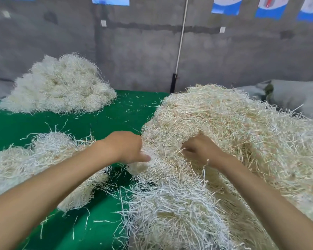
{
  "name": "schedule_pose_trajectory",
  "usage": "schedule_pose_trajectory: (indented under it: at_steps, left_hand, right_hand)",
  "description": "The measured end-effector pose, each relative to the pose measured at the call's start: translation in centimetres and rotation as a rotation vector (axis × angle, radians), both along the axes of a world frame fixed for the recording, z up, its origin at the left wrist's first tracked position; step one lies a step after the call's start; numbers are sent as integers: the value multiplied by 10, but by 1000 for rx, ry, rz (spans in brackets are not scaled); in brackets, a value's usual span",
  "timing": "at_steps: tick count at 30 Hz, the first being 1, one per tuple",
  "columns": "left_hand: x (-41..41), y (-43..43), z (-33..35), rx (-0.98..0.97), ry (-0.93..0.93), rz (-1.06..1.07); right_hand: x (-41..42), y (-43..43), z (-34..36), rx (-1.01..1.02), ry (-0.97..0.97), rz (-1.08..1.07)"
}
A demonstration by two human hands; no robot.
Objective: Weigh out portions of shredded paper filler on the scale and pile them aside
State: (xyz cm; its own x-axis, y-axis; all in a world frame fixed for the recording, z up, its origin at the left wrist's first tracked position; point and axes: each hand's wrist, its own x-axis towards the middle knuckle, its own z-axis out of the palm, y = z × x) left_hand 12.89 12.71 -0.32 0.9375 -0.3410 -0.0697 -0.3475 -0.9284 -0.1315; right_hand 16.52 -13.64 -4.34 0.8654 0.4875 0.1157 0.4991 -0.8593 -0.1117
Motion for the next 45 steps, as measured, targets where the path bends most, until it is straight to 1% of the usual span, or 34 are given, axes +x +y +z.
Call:
schedule_pose_trajectory:
  at_steps: [1,2,3,4,5,7,8,9,10,11,12,13,14,16,17,19,20,21,22,23,24,25,27,29,31,34,36,38,39,42,45]
  left_hand:
    - [0,3,-1,-89,-6,-19]
    - [0,6,0,-259,8,-31]
    - [-1,8,2,-480,11,-31]
    - [-2,8,5,-702,-27,-19]
    - [-3,7,7,-877,-124,-4]
    - [-3,6,15,-1103,-352,64]
    - [-3,5,21,-1215,-401,108]
    - [-1,5,28,-1371,-381,132]
    - [-1,5,35,-1575,-269,128]
    - [-2,4,42,-1794,-93,102]
    - [-4,4,47,-1966,96,59]
    - [-7,2,49,-2034,240,28]
    - [-11,0,48,-1977,323,30]
    - [-20,-7,47,-1691,405,42]
    - [-23,-15,50,-1539,447,26]
    - [-38,-33,64,-1281,549,19]
    - [-46,-41,72,-1144,543,11]
    - [-55,-47,80,-997,461,-25]
    - [-64,-52,86,-883,330,-104]
    - [-72,-55,91,-822,209,-198]
    - [-81,-56,96,-803,129,-265]
    - [-89,-55,99,-804,102,-291]
    - [-99,-54,103,-791,128,-301]
    - [-107,-51,105,-748,170,-273]
    - [-113,-44,104,-794,156,-273]
    - [-122,-32,100,-984,87,-257]
    - [-127,-29,93,-1038,57,-235]
    - [-132,-27,83,-1064,98,-208]
    - [-134,-27,77,-1038,112,-198]
    - [-133,-28,56,-820,103,-176]
    - [-128,-25,40,-631,217,-88]
  right_hand:
    - [3,-5,-3,3,-25,10]
    - [3,-7,-3,10,-38,13]
    - [4,-10,-4,23,-51,22]
    - [3,-12,-2,23,-54,20]
    - [3,-14,-3,34,-50,25]
    - [-1,-15,-3,89,-5,22]
    - [-5,-14,-2,111,12,24]
    - [-8,-13,-3,135,20,30]
    - [-11,-11,-2,147,25,28]
    - [-13,-10,-1,158,22,26]
    - [-15,-8,1,167,18,5]
    - [-16,-6,5,184,11,-17]
    - [-19,-3,10,204,5,-40]
    - [-28,2,26,276,-13,-65]
    - [-34,4,36,359,-22,-62]
    - [-52,9,59,601,-23,-30]
    - [-63,11,71,750,-20,0]
    - [-76,12,84,907,8,44]
    - [-89,13,94,1045,67,99]
    - [-103,14,102,1138,149,147]
    - [-115,16,107,1161,206,183]
    - [-126,18,110,1124,210,204]
    - [-143,21,109,1014,109,191]
    - [-154,21,106,1009,28,160]
    - [-162,17,104,1033,9,142]
    - [-174,5,101,1071,57,132]
    - [-181,-1,97,1073,99,113]
    - [-186,-6,92,1050,158,97]
    - [-187,-9,88,1014,186,84]
    - [-183,-15,72,811,296,11]
    - [-178,-17,58,552,456,-41]
